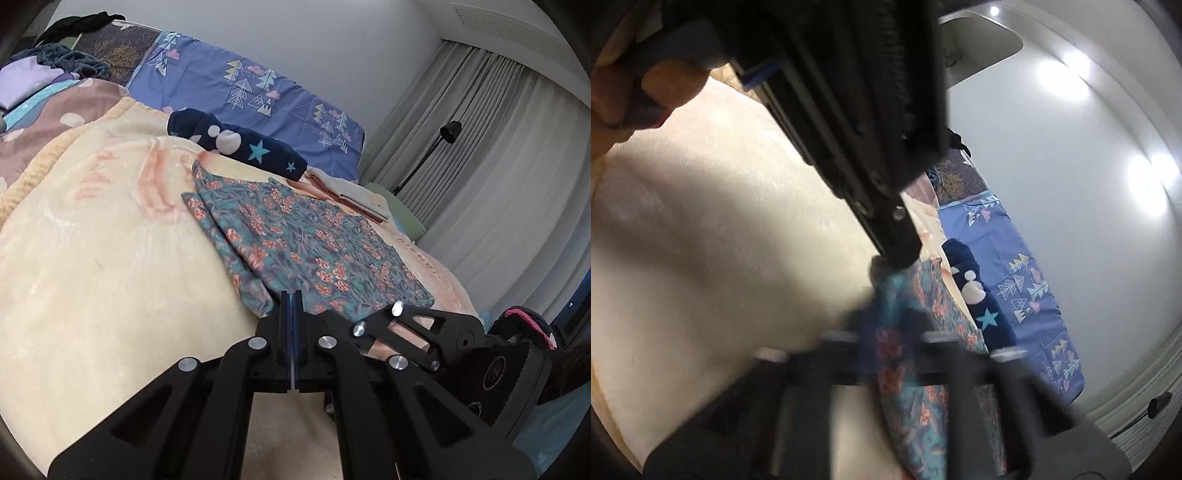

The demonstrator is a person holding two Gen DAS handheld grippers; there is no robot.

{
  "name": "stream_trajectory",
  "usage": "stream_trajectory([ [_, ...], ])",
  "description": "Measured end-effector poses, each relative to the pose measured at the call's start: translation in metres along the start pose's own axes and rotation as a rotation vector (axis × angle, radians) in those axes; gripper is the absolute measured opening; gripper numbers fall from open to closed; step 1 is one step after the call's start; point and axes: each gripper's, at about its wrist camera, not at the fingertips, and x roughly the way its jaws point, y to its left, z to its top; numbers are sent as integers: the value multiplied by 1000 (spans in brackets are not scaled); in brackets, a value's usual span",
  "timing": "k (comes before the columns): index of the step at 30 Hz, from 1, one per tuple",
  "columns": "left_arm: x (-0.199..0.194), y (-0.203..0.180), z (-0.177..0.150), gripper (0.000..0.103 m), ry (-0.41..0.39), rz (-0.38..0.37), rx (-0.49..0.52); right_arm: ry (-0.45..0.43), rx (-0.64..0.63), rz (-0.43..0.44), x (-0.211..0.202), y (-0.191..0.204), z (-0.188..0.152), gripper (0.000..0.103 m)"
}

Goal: Fold small clothes

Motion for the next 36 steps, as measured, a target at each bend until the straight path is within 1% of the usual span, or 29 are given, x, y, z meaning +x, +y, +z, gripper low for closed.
stream_trajectory([
  [2, -4, 4, 5, 0, -3, 11, -3, -9, 66, 35, -6, -13, 2, 4],
  [4, -5, 12, 9, 0, 0, 70, -14, -11, 96, 53, -11, -21, 1, 4],
  [5, -3, 20, 13, 4, 4, 82, -44, -9, 99, 65, -11, -22, 0, 4],
  [6, 2, 29, 18, 10, 21, 68, -81, -2, 98, 80, -9, -22, -1, 4],
  [7, 8, 38, 21, 32, 38, 53, -115, 6, 101, 95, -6, -22, -3, 4],
  [8, 16, 46, 24, 47, 48, 55, -154, 11, 101, 103, -4, -22, -3, 4],
  [9, 25, 54, 28, 49, 63, 58, -184, 15, 99, 106, -2, -20, -3, 4],
  [10, 42, 62, 34, 50, 101, 38, -217, 16, 92, 101, -1, -19, -2, 4],
  [12, 70, 75, 45, 51, 146, -1, -274, 18, 77, 90, 0, -15, -1, 4],
  [13, 82, 81, 50, 51, 154, -12, -297, 20, 78, 91, 0, -15, 0, 4],
  [15, 102, 92, 63, 48, 141, -41, -352, 26, 85, 95, 0, -16, 1, 4],
  [16, 109, 97, 72, 18, 114, -59, -376, 29, 89, 96, 0, -17, 2, 4],
  [17, 114, 98, 79, 4, 98, -70, -386, 32, 95, 98, 1, -19, 3, 4],
  [18, 115, 97, 86, 4, 74, -95, -387, 35, 110, 95, -2, -20, 7, 4],
  [19, 112, 91, 93, 4, 28, -112, -344, 20, 132, 106, -6, -23, 11, 3],
  [20, 109, 84, 98, 4, -1, -90, -288, 7, 152, 120, -12, -23, 15, 0],
  [21, 109, 81, 99, 4, -6, -59, -256, -7, 170, 170, -15, -21, 19, 0],
  [22, 114, 84, 96, 4, 17, -22, -251, 1, 152, 197, -16, -14, 23, 0],
  [24, 121, 96, 84, 5, 60, 5, -279, -7, 87, 163, -22, 3, 24, 0],
  [25, 120, 104, 77, 5, 59, -24, -315, -7, 82, 158, -24, 5, 22, 0],
  [27, 111, 112, 74, 6, 29, -76, -358, 9, 112, 157, -26, -1, 16, 4],
  [28, 107, 112, 75, 6, 22, -76, -360, 25, 136, 144, -28, -7, 12, 15],
  [29, 107, 111, 75, 11, 25, -74, -357, 41, 142, 129, -27, -11, 9, 38],
  [30, 109, 111, 75, 15, 31, -73, -359, 59, 143, 100, -28, -16, 5, 47],
  [31, 111, 110, 75, 22, 44, -71, -362, 66, 136, 79, -28, -18, 0, 50],
  [33, 115, 107, 77, 30, 57, -79, -346, 119, 117, 35, -26, -23, -12, 50],
  [34, 118, 104, 79, 37, 70, -87, -336, 147, 127, 39, -22, -26, -18, 51],
  [35, 122, 102, 81, 41, 84, -93, -329, 167, 142, 52, -18, -29, -21, 51],
  [36, 127, 101, 83, 42, 96, -90, -327, 178, 169, 98, -13, -31, -22, 52],
])
